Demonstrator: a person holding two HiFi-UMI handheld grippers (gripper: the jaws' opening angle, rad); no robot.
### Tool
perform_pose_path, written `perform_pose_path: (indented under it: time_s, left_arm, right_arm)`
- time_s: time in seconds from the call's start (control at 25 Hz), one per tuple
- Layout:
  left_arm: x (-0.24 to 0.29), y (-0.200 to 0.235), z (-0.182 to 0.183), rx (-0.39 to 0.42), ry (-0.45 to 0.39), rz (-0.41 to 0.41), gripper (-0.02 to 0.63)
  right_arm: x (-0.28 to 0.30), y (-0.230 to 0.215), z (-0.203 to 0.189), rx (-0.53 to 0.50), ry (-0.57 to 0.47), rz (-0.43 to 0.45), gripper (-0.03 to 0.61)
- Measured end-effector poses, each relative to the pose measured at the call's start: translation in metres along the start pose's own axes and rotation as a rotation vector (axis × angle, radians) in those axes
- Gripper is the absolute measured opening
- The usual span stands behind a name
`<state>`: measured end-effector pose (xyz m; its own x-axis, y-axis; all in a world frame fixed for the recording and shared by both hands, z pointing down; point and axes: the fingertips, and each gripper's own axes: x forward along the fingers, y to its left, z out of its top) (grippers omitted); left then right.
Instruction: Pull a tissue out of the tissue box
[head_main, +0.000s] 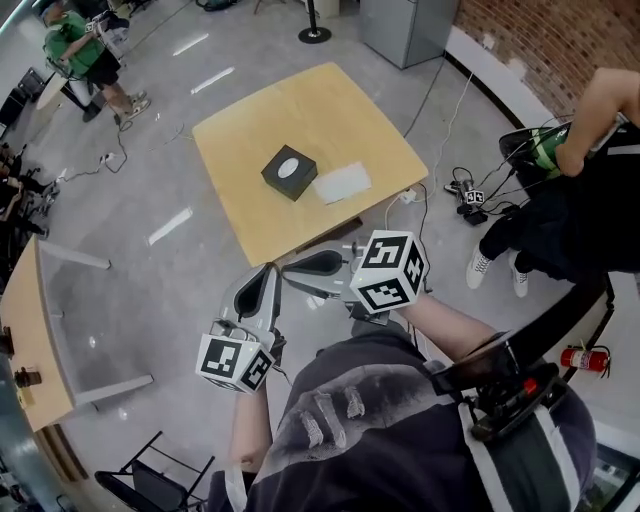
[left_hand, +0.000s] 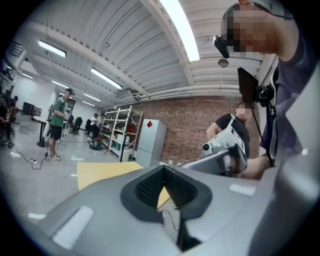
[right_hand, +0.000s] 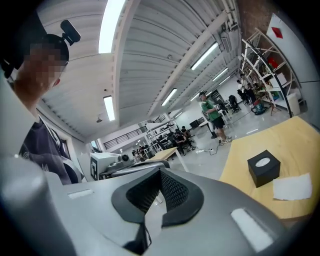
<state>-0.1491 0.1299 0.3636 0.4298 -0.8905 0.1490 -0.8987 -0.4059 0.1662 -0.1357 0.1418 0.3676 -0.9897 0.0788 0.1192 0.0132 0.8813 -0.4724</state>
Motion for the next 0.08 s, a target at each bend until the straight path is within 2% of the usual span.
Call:
perform_pose_path:
  time_s: [0.08]
  left_arm:
    - [-0.059,0.009,-0.005,0.012,-0.016,-0.004,0.004]
  right_arm:
    - [0.034,0.044,-0.017,-0.009,-0.003,-0.014,-0.002]
